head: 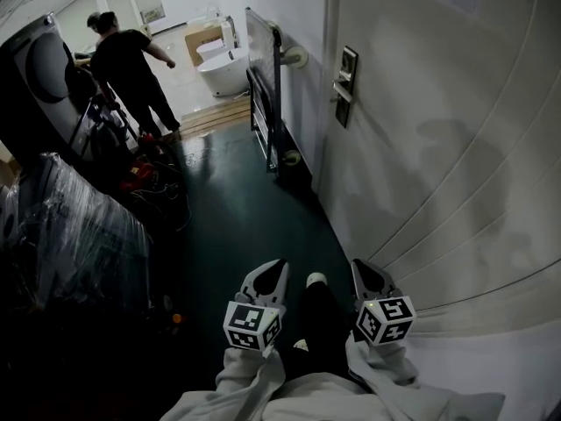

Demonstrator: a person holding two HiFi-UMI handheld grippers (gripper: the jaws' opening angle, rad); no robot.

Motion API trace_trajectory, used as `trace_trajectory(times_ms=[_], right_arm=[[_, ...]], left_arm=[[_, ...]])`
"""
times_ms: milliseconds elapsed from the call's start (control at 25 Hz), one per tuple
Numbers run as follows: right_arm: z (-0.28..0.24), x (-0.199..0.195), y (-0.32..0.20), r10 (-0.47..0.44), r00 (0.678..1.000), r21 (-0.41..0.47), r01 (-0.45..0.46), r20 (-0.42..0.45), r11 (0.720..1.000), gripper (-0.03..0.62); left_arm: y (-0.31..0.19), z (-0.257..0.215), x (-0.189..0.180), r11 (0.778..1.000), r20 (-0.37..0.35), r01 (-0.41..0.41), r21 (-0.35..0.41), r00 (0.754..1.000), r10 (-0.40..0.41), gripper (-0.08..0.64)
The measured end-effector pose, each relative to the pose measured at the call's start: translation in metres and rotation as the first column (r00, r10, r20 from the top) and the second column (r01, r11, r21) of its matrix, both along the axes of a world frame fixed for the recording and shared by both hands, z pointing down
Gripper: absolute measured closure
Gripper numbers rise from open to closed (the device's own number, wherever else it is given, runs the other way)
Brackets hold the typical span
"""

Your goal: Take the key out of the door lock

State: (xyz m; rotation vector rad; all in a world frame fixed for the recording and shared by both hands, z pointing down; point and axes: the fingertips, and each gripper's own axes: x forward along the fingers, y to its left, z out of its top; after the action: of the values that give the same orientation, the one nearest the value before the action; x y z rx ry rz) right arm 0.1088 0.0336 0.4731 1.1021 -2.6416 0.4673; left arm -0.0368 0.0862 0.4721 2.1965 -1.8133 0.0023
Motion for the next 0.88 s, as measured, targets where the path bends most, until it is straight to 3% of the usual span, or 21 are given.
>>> trace_trajectory(times_ms=[880], right_arm=[[-0.004,-0.047,-0.164,-0.030,0.999,-0.007,0.031,0.037,1.000,0.540]], left_arm=[[-0.164,-0.012,-0.036,1.000,0.053,-0.005,0.001,0.999,0.005,0.540]])
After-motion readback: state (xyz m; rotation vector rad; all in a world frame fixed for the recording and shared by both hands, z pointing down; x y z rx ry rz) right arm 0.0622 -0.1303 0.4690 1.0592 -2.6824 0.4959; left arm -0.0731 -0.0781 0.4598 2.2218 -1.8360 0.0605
